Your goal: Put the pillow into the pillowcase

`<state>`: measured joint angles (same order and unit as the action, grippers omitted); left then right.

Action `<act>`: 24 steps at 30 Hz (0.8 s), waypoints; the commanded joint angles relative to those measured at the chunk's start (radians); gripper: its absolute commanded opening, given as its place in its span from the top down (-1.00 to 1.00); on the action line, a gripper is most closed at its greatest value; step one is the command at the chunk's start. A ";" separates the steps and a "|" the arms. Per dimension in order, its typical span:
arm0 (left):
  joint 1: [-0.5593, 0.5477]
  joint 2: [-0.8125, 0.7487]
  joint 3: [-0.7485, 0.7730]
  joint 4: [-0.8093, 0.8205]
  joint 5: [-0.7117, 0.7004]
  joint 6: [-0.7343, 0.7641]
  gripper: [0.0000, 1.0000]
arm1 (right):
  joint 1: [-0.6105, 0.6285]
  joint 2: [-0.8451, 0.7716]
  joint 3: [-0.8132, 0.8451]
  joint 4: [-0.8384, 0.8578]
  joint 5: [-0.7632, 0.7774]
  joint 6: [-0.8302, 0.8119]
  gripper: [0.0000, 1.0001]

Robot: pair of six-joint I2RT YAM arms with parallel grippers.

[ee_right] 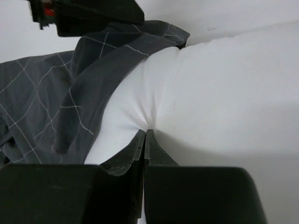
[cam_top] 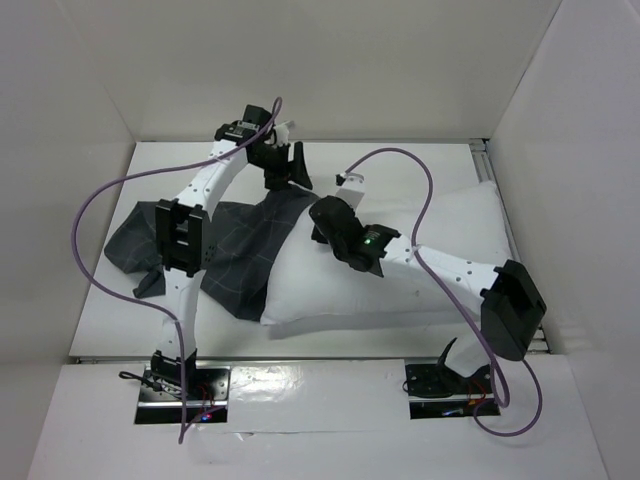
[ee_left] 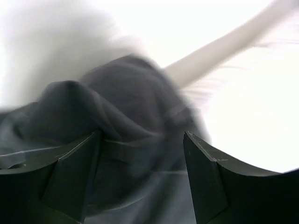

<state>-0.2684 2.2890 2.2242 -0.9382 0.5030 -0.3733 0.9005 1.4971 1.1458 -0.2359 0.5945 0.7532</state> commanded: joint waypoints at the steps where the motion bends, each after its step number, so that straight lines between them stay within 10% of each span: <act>1: -0.029 -0.034 0.112 0.085 0.228 0.002 -0.63 | -0.031 0.049 0.064 -0.039 0.012 0.001 1.00; 7: -0.029 -0.333 -0.099 0.096 -0.184 0.076 -0.92 | -0.071 0.051 0.055 -0.028 -0.018 -0.009 1.00; 14: -0.029 -0.757 -0.675 0.122 -0.527 -0.065 -0.97 | -0.103 0.041 0.025 0.010 -0.074 -0.070 0.96; 17: -0.038 -0.906 -0.912 0.163 -0.541 -0.162 -0.97 | -0.118 0.041 0.045 0.010 -0.130 -0.126 0.55; 19: -0.038 -1.028 -1.009 0.164 -0.509 -0.220 -1.00 | -0.127 0.041 0.071 -0.011 -0.169 -0.176 -0.14; 24: -0.069 -1.224 -1.275 0.186 -0.417 -0.331 -1.00 | -0.127 0.013 0.111 -0.074 -0.214 -0.245 -0.66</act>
<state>-0.3164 1.1542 1.0397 -0.7906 0.0467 -0.5903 0.7849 1.5505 1.2182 -0.2344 0.4000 0.5888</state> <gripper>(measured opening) 1.000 0.812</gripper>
